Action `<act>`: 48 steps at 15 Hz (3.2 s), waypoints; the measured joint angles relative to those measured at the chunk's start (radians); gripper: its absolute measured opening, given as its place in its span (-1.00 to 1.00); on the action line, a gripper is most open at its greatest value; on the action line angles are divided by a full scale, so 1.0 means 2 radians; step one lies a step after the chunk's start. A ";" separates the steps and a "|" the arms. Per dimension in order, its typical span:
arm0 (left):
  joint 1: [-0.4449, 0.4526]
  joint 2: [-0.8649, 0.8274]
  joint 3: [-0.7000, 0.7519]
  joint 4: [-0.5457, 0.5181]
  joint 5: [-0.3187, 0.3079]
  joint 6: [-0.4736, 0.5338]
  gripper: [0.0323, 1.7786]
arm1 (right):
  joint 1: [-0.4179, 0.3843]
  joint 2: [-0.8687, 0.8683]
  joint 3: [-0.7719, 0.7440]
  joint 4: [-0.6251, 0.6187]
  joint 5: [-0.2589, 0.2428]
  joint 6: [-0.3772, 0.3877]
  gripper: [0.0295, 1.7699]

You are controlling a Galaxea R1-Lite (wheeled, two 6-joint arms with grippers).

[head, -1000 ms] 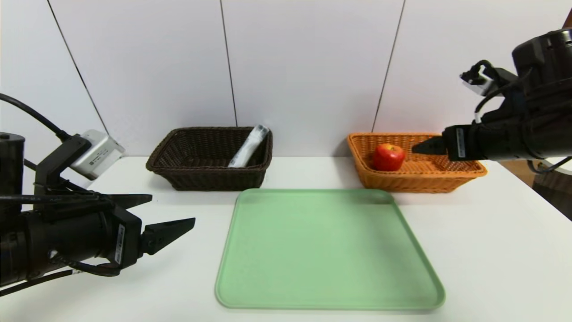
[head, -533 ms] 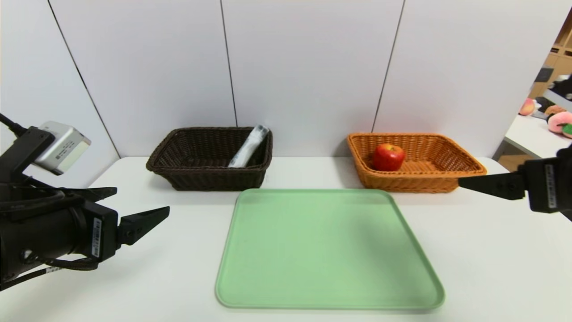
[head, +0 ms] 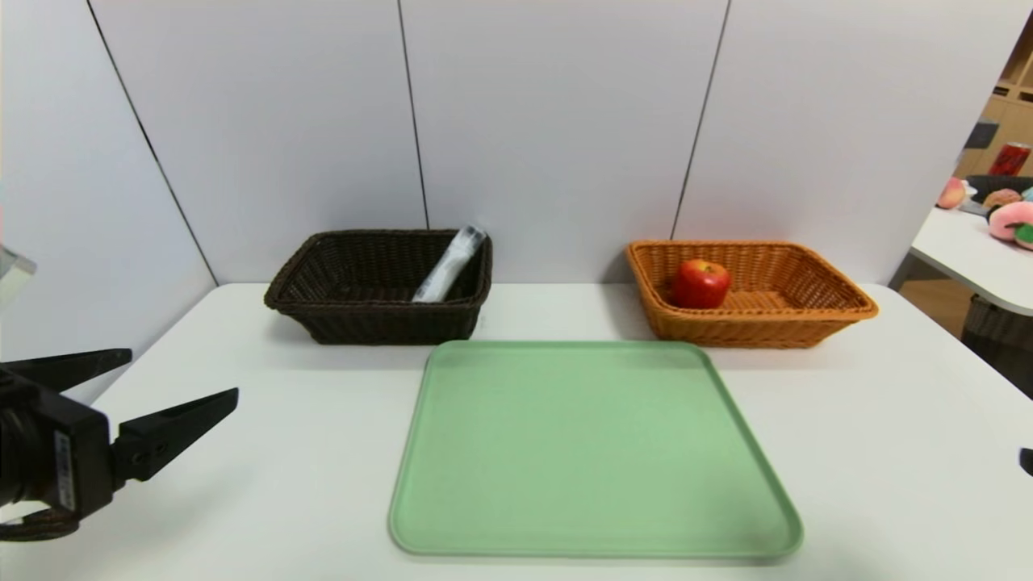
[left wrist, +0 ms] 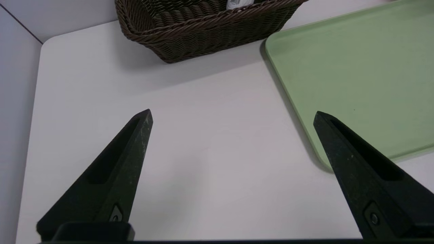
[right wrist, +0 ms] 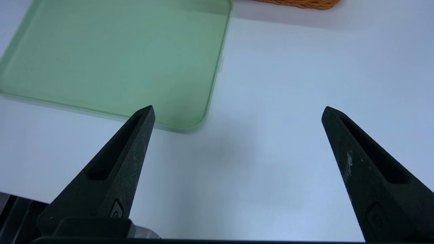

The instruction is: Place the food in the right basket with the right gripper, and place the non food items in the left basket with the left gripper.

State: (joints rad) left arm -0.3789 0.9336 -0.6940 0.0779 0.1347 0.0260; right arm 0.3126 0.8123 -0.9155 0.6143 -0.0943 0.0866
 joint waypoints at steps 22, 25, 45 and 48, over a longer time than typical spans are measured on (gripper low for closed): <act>0.175 -0.349 0.189 0.087 -0.010 0.076 0.90 | -0.127 -0.272 0.041 0.158 0.053 -0.046 0.91; 0.183 -0.372 0.204 0.090 -0.010 0.078 0.90 | -0.131 -0.278 0.036 0.174 0.053 -0.047 0.91; 0.186 -0.466 0.262 0.043 -0.059 0.046 0.90 | -0.153 -0.407 0.145 -0.019 0.064 -0.046 0.91; 0.186 -0.467 0.300 -0.014 -0.058 0.048 0.90 | -0.153 -0.407 0.216 -0.105 0.041 -0.047 0.91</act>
State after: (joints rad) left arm -0.0062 0.0004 -0.0943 0.0489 0.0196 0.1211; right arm 0.0057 -0.0013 -0.4834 0.4040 -0.0115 -0.0070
